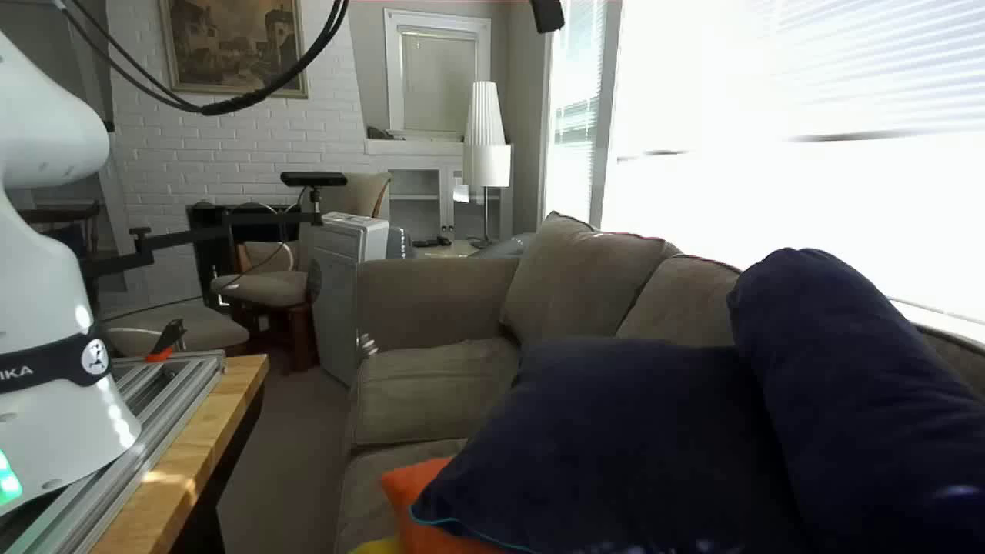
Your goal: Put the black remote control on the dark blue pillow.
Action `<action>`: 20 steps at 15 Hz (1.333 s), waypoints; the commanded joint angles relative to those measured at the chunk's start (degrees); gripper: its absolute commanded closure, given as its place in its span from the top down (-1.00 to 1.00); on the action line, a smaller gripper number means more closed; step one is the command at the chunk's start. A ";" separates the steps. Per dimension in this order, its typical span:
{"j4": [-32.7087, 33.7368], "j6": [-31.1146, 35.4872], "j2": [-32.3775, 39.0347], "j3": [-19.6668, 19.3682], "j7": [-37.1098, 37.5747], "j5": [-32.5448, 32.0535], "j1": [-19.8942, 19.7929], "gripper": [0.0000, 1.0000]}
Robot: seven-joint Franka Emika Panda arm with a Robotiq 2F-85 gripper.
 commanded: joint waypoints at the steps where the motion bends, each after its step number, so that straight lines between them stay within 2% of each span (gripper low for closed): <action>1: 0.16 -0.17 0.04 -0.23 0.03 -0.07 0.26 1.00; 19: 0.16 -0.17 0.04 -0.23 0.03 -0.07 0.26 1.00; 20: -0.88 1.76 -0.19 0.09 0.59 -1.06 0.13 1.00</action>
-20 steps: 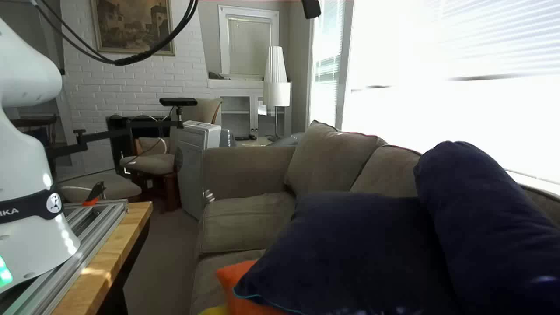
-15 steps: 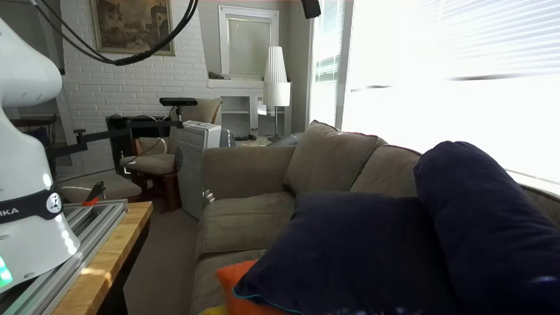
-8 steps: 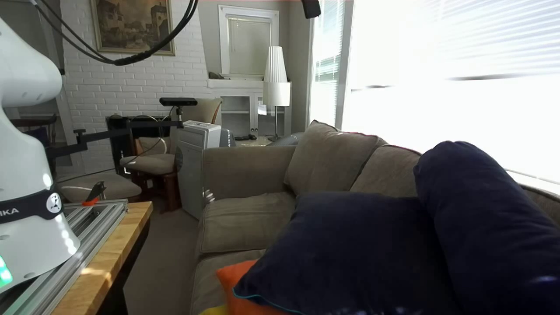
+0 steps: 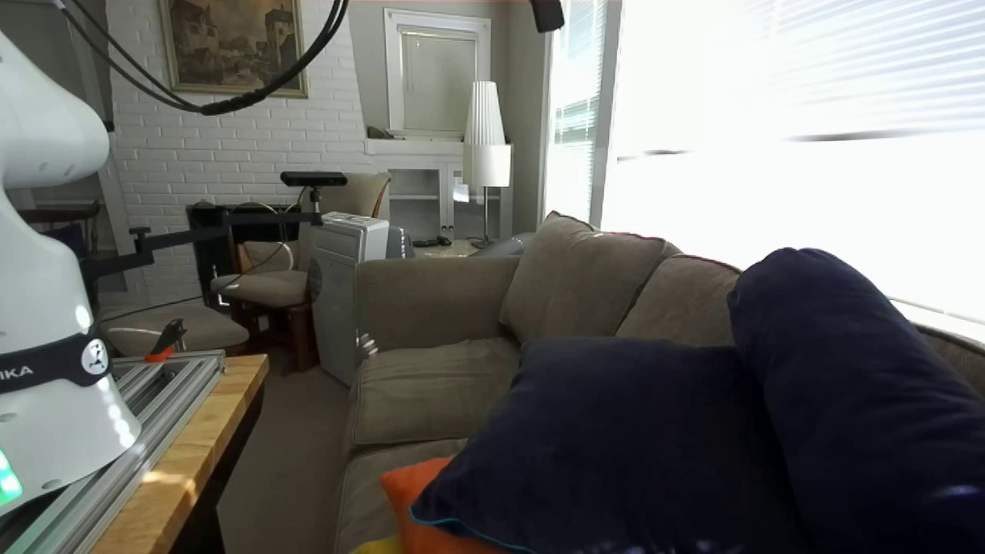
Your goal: Put the black remote control on the dark blue pillow.
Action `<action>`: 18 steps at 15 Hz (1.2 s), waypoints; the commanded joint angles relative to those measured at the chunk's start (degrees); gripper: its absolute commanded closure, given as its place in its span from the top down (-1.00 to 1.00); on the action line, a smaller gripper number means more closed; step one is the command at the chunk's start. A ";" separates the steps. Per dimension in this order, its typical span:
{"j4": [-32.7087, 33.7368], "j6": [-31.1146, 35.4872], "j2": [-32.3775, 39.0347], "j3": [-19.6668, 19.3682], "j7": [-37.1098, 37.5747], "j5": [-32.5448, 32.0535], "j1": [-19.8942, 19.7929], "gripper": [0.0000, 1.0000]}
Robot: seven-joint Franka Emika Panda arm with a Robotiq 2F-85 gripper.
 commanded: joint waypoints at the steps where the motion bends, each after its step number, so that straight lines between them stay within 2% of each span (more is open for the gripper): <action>1: -2.40 5.86 -0.12 1.01 3.84 -4.14 -0.85 1.00; 5: -5.13 19.90 3.83 1.66 16.70 -9.87 -3.88 1.00; 8: -6.00 24.87 8.43 1.89 27.90 -14.41 -7.18 1.00; 12: -3.95 22.51 14.97 1.04 40.95 -17.83 -8.91 1.00; 15: -1.88 18.64 19.05 -0.61 47.85 -16.98 -8.31 1.00; 18: 0.07 18.83 23.40 -3.19 55.43 -17.01 -8.13 1.00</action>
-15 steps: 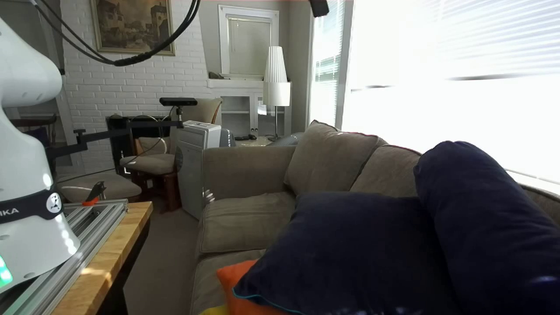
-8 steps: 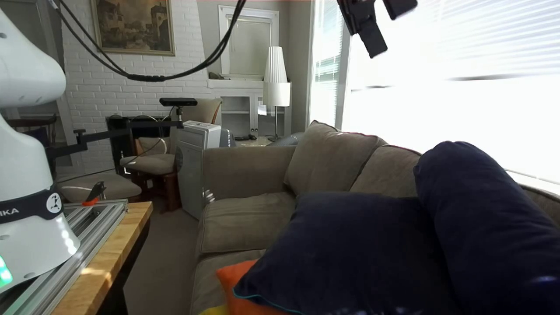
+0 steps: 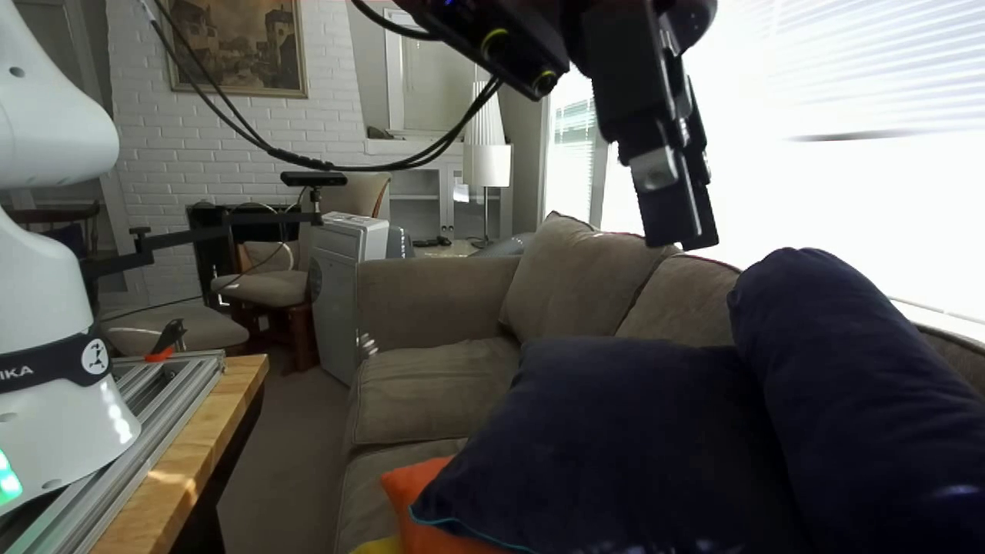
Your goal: Put the black remote control on the dark blue pillow.
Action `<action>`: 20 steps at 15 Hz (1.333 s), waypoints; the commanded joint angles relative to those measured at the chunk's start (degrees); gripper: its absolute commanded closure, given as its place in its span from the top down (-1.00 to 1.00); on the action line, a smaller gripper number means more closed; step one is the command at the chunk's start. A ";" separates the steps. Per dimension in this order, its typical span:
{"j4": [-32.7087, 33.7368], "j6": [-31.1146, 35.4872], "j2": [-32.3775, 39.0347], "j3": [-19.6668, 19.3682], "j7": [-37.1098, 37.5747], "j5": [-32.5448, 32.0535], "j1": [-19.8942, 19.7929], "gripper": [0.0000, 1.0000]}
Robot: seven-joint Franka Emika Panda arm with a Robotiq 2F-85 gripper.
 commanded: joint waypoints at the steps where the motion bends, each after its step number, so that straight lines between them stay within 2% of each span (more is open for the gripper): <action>1: 4.50 -0.36 6.65 -3.38 10.26 -2.03 0.41 1.00; 3: 5.34 1.52 9.81 -5.57 16.31 -2.87 0.80 1.00; 6: 7.02 0.11 14.84 -8.35 25.88 -5.99 2.94 1.00; 10: 7.64 -1.03 18.74 -8.94 29.72 -4.38 6.34 1.00; 13: 8.03 0.83 21.61 -10.41 35.63 -6.21 8.59 1.00; 17: 10.78 -4.14 25.96 -12.34 38.22 -4.68 9.77 1.00; 18: 11.49 -5.34 26.85 -12.26 37.23 -3.27 9.33 0.50; 19: 13.12 -9.23 28.18 -12.46 37.81 -1.75 9.38 0.45; 20: 14.37 -12.36 29.19 -12.60 38.58 -0.54 9.34 0.86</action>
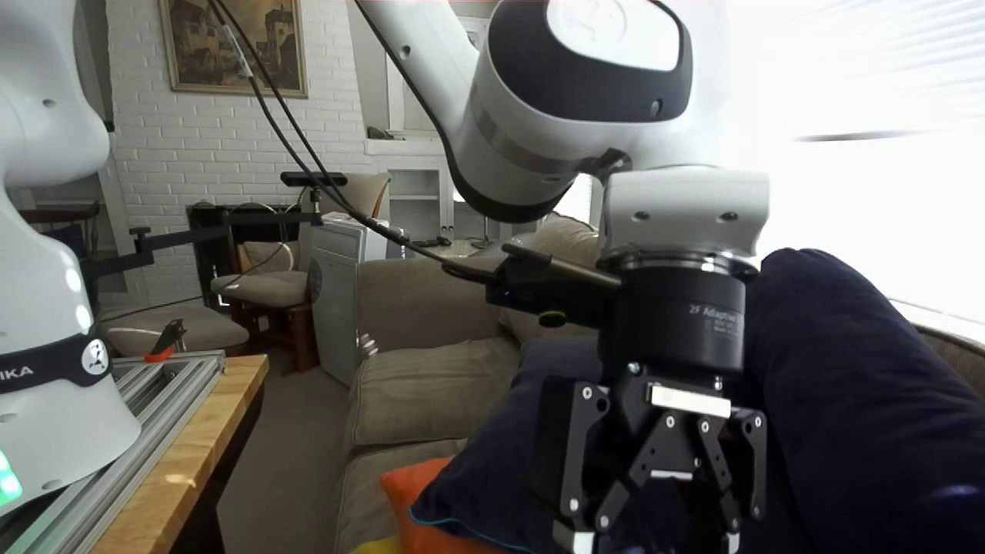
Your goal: Put the black remote control on the dark blue pillow.
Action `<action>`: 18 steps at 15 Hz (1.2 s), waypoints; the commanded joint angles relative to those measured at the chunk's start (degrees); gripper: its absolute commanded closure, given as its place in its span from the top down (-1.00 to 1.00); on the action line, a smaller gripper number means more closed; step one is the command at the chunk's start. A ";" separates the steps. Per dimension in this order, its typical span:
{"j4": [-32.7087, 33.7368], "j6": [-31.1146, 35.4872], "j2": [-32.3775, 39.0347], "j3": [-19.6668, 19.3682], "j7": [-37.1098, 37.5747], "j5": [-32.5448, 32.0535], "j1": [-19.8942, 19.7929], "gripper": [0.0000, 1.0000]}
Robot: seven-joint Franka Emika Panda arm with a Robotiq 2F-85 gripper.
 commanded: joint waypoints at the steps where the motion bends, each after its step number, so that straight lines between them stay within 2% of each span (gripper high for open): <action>1: 6.43 -10.80 4.90 -0.98 2.46 3.80 0.49 0.89; 3: 7.98 -14.06 5.96 -0.79 2.95 4.13 0.37 1.00; 5: 9.37 -14.67 7.72 -2.34 8.65 -0.30 1.96 1.00; 7: 10.14 -14.59 8.39 -2.66 10.58 -2.83 2.49 1.00; 9: 10.96 -15.76 7.58 -0.43 6.52 1.50 0.68 1.00; 12: 10.08 -13.13 5.01 2.99 -2.66 8.97 -2.08 1.00; 15: 9.75 -12.15 3.43 4.62 -11.07 15.08 -3.28 1.00; 18: 7.98 -7.42 2.28 4.87 -20.49 16.93 -4.18 1.00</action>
